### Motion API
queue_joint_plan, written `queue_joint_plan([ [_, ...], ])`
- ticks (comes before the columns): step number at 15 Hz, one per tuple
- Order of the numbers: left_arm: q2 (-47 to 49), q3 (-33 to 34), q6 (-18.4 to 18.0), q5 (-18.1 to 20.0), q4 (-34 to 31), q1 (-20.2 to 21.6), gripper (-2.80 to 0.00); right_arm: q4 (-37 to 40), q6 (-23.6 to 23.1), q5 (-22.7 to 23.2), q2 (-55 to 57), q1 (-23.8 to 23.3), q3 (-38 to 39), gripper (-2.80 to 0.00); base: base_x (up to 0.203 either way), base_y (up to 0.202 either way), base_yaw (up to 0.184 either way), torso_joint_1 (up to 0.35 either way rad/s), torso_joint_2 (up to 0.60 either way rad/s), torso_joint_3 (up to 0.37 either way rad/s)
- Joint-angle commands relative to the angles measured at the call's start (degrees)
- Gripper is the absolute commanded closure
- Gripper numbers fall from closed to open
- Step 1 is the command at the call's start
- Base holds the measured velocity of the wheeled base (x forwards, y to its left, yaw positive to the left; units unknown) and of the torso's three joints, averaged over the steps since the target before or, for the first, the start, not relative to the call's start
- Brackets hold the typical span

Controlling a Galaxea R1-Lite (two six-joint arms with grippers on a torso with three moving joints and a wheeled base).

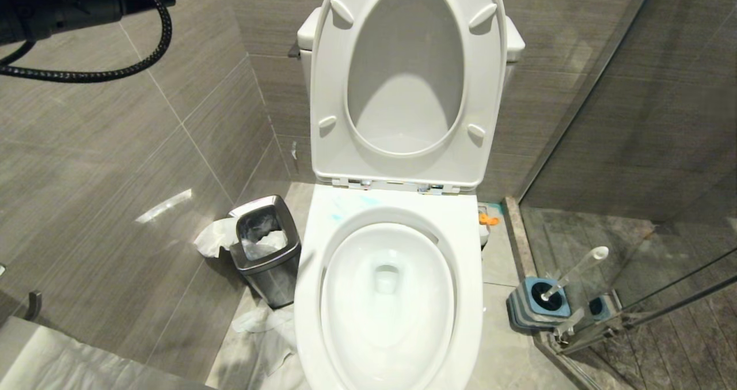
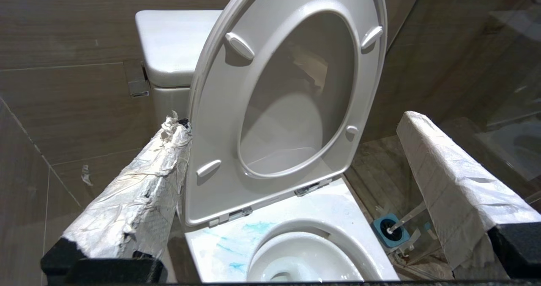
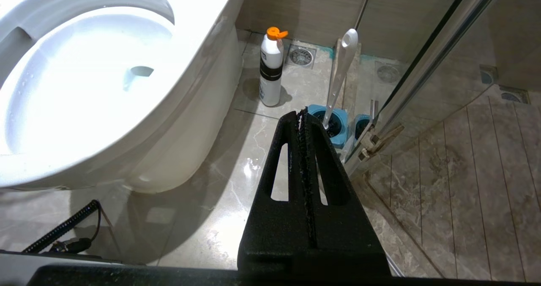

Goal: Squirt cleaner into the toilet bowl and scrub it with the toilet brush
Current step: Pour in the cleaning agent

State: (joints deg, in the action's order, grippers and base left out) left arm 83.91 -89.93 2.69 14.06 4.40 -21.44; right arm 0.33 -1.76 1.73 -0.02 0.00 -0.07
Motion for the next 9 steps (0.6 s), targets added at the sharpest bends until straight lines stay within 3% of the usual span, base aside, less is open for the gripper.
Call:
queue_joint_plan([
  [1, -0.4, 0.0, 0.0, 0.0, -0.1, 0.0, -2.80, 0.0, 0.0, 0.0, 0.0, 0.0, 0.1, 0.00, 0.000, 0.000, 0.000, 0.000, 0.00, 0.000],
  [7, -2.3, 2.1, -0.6, -0.4, 0.0, 0.5, -2.80, 0.0, 0.0, 0.0, 0.0, 0.0, 0.0, 0.00, 0.000, 0.000, 0.000, 0.000, 0.00, 0.000],
  [8, -3.2, 3.4, -0.7, -0.4, 0.0, 0.4, 0.00, 0.0, 0.0, 0.0, 0.0, 0.0, 0.0, 0.00, 0.000, 0.000, 0.000, 0.000, 0.00, 0.000],
  [9, -3.9, 4.5, -0.9, -0.3, 0.0, 0.2, 0.00, 0.0, 0.0, 0.0, 0.0, 0.0, 0.0, 0.00, 0.000, 0.000, 0.000, 0.000, 0.00, 0.000],
])
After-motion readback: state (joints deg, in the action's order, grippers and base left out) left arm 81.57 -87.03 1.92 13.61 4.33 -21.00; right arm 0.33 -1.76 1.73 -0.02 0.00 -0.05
